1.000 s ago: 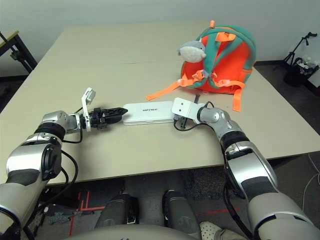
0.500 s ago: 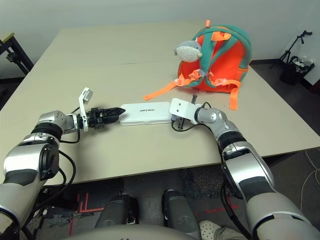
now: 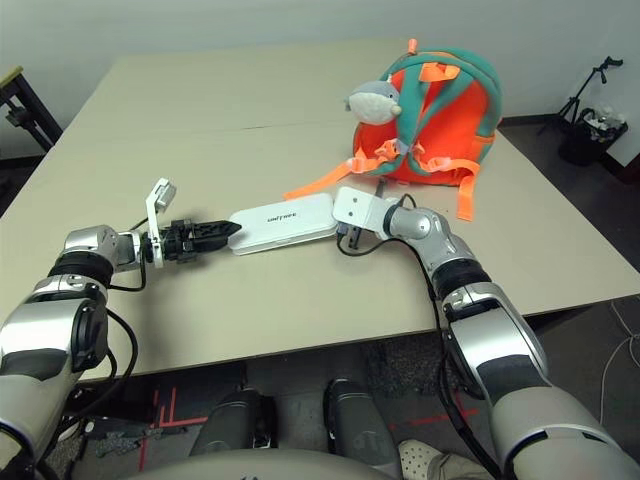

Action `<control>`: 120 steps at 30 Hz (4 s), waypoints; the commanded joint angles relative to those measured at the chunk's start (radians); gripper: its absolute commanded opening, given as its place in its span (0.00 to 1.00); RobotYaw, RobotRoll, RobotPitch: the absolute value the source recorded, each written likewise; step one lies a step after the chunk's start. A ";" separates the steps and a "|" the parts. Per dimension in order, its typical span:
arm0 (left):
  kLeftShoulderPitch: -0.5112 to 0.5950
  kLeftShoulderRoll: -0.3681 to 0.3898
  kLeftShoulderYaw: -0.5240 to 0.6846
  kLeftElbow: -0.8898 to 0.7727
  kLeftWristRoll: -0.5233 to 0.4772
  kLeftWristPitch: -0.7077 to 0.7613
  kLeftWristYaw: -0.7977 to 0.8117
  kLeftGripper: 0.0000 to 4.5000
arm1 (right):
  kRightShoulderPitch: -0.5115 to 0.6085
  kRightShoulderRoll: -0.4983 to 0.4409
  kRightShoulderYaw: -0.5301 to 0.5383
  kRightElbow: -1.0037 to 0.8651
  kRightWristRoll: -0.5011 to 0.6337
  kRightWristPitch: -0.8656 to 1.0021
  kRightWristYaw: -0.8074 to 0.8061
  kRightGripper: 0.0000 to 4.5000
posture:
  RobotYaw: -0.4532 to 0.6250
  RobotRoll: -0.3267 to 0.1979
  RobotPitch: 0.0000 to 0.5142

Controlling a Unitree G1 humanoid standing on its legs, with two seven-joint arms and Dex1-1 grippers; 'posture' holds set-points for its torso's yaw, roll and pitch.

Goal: Put the pencil case into the backpack and zip it.

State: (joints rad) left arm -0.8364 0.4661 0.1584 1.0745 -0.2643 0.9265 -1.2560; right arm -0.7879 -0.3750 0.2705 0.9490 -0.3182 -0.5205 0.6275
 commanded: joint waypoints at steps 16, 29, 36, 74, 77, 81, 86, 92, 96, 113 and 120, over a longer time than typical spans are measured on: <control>0.020 -0.012 -0.039 0.029 0.005 0.036 -0.004 1.00 | -0.019 -0.087 0.050 0.067 -0.074 0.003 0.073 0.01 | 0.47 0.62 0.10; -0.007 0.036 -0.001 0.073 -0.003 -0.008 0.044 1.00 | -0.015 -0.161 0.053 0.105 -0.079 0.011 0.108 0.01 | 0.47 0.62 0.10; -0.011 0.051 0.013 0.086 -0.006 -0.031 0.067 1.00 | -0.017 -0.160 0.058 0.102 -0.081 0.011 0.123 0.01 | 0.47 0.62 0.10; -0.033 0.033 -0.011 0.107 0.015 -0.035 0.036 1.00 | 0.007 0.108 0.119 -0.132 -0.026 0.053 0.248 0.01 | 0.47 0.62 0.08; -0.032 0.029 -0.013 0.103 0.014 -0.032 0.031 1.00 | -0.003 0.122 0.126 -0.133 -0.026 0.055 0.248 0.01 | 0.48 0.62 0.07; -0.027 0.035 -0.011 0.100 0.015 -0.044 0.027 1.00 | -0.017 0.109 0.118 -0.115 -0.026 0.053 0.242 0.01 | 0.48 0.62 0.07; -0.029 0.040 0.014 0.102 0.000 -0.055 0.051 0.79 | -0.009 0.057 0.103 -0.101 -0.025 0.053 0.236 0.00 | 0.48 0.62 0.07; -0.047 0.042 0.068 0.095 -0.041 -0.064 0.083 0.69 | 0.047 -0.056 0.046 -0.095 0.018 0.077 0.214 0.00 | 0.48 0.62 0.08; -0.058 0.031 0.131 0.085 -0.074 -0.116 0.136 0.69 | 0.096 -0.127 -0.028 -0.105 0.069 0.125 0.168 0.00 | 0.48 0.62 0.08; -0.074 -0.075 0.229 -0.181 -0.206 -0.250 0.241 0.69 | 0.441 -0.060 -0.624 -0.950 0.603 0.986 -0.255 0.98 | 0.46 0.62 0.09; 0.019 -0.126 0.179 -0.388 -0.228 -0.220 0.263 0.69 | 0.306 -0.006 -0.631 -0.915 0.652 1.042 -0.346 1.00 | 0.46 0.62 0.09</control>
State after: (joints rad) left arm -0.8264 0.3390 0.3534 0.7447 -0.4712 0.6968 -0.9932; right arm -0.4581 -0.3792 -0.3638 -0.0068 0.3306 0.5187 0.2911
